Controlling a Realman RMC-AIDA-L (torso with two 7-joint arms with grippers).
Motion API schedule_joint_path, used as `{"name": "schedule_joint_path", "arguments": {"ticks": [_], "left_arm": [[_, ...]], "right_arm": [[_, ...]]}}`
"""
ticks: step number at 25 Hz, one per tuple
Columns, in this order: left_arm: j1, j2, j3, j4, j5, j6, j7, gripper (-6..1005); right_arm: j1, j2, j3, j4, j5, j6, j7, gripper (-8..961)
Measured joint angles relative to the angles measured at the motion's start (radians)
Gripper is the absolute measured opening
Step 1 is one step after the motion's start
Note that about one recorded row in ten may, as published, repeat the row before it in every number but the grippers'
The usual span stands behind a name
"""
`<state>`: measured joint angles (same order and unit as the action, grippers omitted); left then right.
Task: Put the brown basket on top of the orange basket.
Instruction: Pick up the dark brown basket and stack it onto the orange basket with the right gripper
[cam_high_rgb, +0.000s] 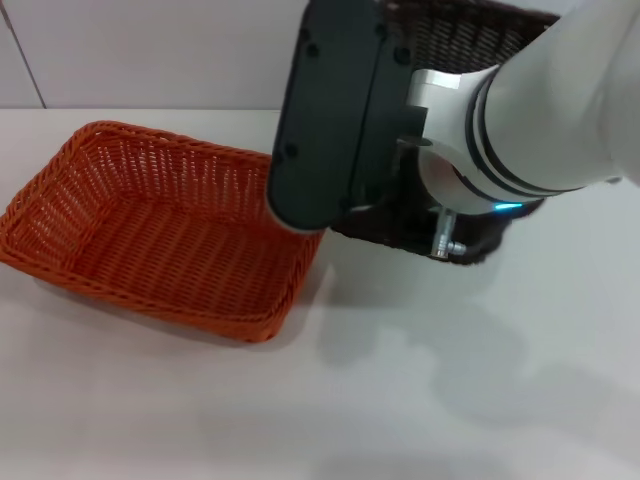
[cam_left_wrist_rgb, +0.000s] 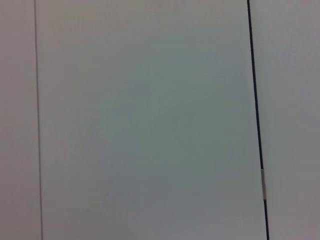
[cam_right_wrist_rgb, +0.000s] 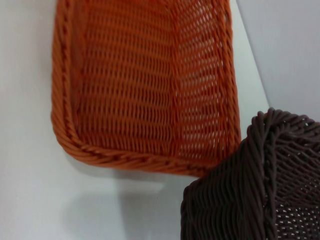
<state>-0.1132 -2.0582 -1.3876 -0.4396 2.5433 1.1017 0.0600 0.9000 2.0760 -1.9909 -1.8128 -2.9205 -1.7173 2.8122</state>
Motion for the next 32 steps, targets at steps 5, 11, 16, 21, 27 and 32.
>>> {"name": "schedule_joint_path", "arguments": {"ticks": [5, 11, 16, 21, 27, 32], "left_arm": [[0.007, -0.001, -0.005, -0.001, -0.005, 0.019, -0.002, 728], [0.015, -0.004, -0.026, -0.001, -0.007, 0.023, -0.004, 728], [0.025, -0.007, -0.043, -0.001, -0.008, 0.028, -0.03, 728], [0.031, -0.006, -0.044, -0.002, -0.008, 0.036, -0.049, 728], [0.028, -0.007, -0.044, -0.001, -0.008, 0.037, -0.05, 728], [0.022, -0.009, -0.043, -0.002, -0.008, 0.033, -0.051, 728]], "right_arm": [[-0.004, 0.002, -0.024, -0.039, 0.0, 0.031, -0.16, 159], [-0.041, 0.003, -0.087, -0.065, -0.001, 0.087, -0.41, 165], [-0.103, 0.003, -0.116, -0.098, -0.001, 0.149, -0.642, 170], [-0.171, 0.002, -0.109, -0.143, -0.001, 0.205, -0.839, 175], [-0.247, 0.004, -0.107, -0.141, 0.0, 0.306, -1.031, 181], [-0.332, 0.003, -0.124, -0.117, 0.002, 0.426, -1.157, 187]]}}
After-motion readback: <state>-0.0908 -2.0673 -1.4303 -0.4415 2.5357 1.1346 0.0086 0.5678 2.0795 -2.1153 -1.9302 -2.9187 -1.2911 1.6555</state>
